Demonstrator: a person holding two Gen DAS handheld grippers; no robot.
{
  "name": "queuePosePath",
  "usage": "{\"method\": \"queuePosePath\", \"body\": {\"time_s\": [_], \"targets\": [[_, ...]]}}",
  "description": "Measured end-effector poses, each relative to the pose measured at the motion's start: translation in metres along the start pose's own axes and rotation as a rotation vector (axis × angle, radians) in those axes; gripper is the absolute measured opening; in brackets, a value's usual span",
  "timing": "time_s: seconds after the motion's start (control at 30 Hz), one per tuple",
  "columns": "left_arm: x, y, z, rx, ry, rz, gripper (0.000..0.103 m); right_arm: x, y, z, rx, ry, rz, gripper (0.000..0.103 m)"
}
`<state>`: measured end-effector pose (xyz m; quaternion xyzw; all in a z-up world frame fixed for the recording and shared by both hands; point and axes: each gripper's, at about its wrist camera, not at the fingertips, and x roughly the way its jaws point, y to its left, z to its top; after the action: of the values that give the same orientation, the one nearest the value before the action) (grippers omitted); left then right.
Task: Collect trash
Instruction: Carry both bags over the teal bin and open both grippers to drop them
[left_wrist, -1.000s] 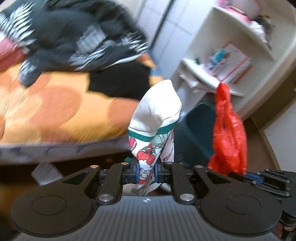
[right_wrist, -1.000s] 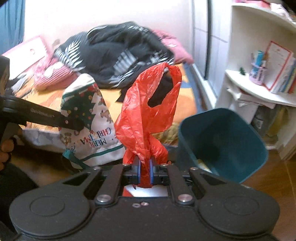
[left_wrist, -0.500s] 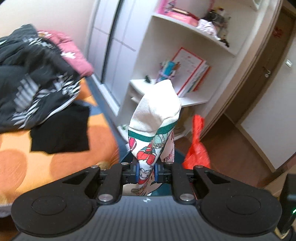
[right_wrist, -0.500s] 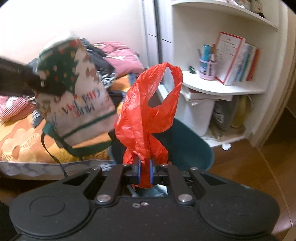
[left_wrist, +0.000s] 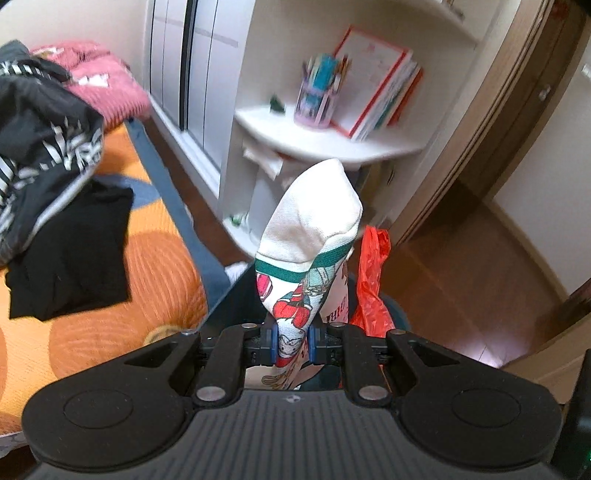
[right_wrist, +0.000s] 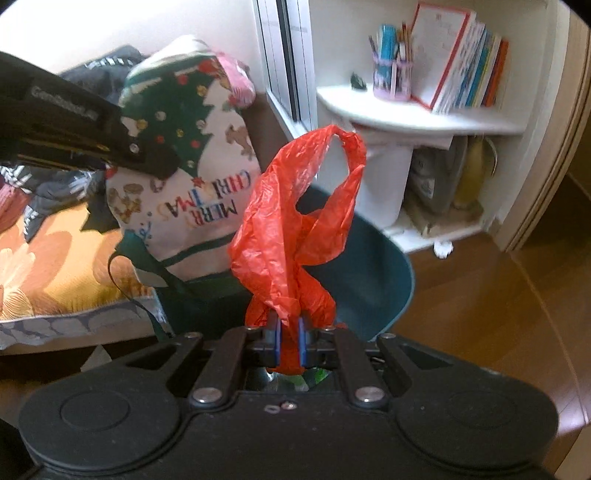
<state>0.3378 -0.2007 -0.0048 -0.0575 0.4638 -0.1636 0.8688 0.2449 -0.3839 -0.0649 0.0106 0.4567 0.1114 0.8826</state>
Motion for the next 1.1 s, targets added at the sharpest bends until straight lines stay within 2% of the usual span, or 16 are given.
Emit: {"method": "queuePosePath", "body": {"time_s": [0.37,0.5,0.63,0.83,1.1], "targets": [[0.087,0.007,-0.023,0.049,0.181,0.029,0.014,0.055,-0.001,-0.008,0.007,0.109,-0.014,0.01],[0.104,0.009,-0.033,0.062,0.226,0.033,0.014,0.062,0.004,-0.012,-0.001,0.12,-0.022,0.016],[0.113,0.011,-0.039,0.067,0.251,0.033,0.014,0.062,0.004,-0.015,0.011,0.124,-0.017,0.018],[0.117,0.014,-0.046,0.04,0.283,0.034,0.026,0.049,0.001,-0.018,0.024,0.098,-0.012,0.028],[0.092,0.011,-0.048,0.048,0.248,0.029,0.029,0.02,0.001,-0.021,0.03,0.041,0.005,0.031]]}}
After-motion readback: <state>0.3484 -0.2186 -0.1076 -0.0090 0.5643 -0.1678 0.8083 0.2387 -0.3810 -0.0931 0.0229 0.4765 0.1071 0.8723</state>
